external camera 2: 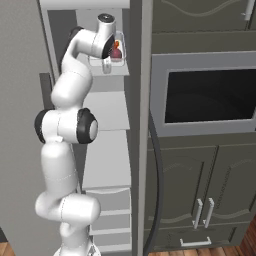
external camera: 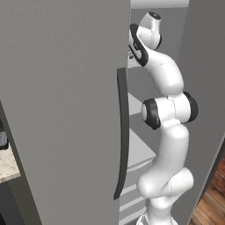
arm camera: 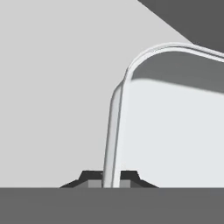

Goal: Take the carrot and onion out of the freezer and place them in the tupperware container on the counter. Then put the tupperware containing the vegetables back in the freezer.

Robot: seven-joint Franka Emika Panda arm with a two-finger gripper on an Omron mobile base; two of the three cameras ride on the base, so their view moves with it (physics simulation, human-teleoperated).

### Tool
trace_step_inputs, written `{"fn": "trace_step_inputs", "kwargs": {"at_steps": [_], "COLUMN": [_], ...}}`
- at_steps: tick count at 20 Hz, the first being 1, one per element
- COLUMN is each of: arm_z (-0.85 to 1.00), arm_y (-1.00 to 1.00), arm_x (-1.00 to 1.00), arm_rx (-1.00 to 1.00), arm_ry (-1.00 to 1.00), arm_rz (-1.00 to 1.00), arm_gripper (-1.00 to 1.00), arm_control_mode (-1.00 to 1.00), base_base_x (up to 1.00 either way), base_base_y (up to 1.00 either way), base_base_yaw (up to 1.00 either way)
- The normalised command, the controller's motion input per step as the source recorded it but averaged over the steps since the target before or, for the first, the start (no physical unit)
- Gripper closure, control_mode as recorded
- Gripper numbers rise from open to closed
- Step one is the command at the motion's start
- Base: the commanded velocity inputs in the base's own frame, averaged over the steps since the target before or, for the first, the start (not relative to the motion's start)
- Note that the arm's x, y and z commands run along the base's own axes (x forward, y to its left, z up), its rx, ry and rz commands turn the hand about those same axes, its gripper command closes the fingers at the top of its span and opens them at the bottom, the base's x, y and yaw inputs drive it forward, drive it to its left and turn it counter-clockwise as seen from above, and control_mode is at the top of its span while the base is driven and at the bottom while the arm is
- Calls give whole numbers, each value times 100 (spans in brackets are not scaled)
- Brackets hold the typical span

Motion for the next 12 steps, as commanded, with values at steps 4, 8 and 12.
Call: {"fn": "trace_step_inputs", "kwargs": {"at_steps": [4,8,12], "arm_z": [-16,-10,-1], "arm_y": [0,0,0], "arm_x": [0,-3,-29], "arm_rx": [0,0,0], "arm_ry": [-10,-15,-24], "arm_rz": [10,7,5], "arm_gripper": [-100,-100,-100], "arm_control_mode": [-100,-100,-100], "base_base_x": [0,0,0], "base_base_y": [0,0,0], "base_base_yaw": [0,0,0]}}
